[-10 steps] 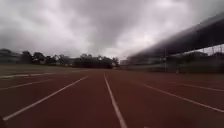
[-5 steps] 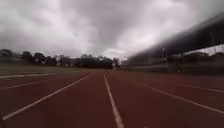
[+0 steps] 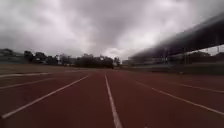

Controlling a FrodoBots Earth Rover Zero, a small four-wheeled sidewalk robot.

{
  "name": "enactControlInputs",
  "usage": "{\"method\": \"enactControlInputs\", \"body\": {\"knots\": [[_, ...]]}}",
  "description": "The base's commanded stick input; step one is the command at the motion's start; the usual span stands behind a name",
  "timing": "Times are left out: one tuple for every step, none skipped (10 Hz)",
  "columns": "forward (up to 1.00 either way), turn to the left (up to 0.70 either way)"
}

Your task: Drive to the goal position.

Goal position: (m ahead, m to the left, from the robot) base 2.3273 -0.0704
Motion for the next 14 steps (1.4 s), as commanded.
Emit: {"method": "enactControlInputs", "body": {"knots": [[0.7, 0.0], [0.7, 0.0], [0.7, 0.0], [0.7, 0.0], [0.7, 0.0], [0.7, 0.0], [0.7, 0.0], [0.7, 0.0], [0.7, 0.0], [0.7, 0.0], [0.7, 0.0], [0.7, 0.0], [0.7, 0.0], [0.7, 0.0]]}}
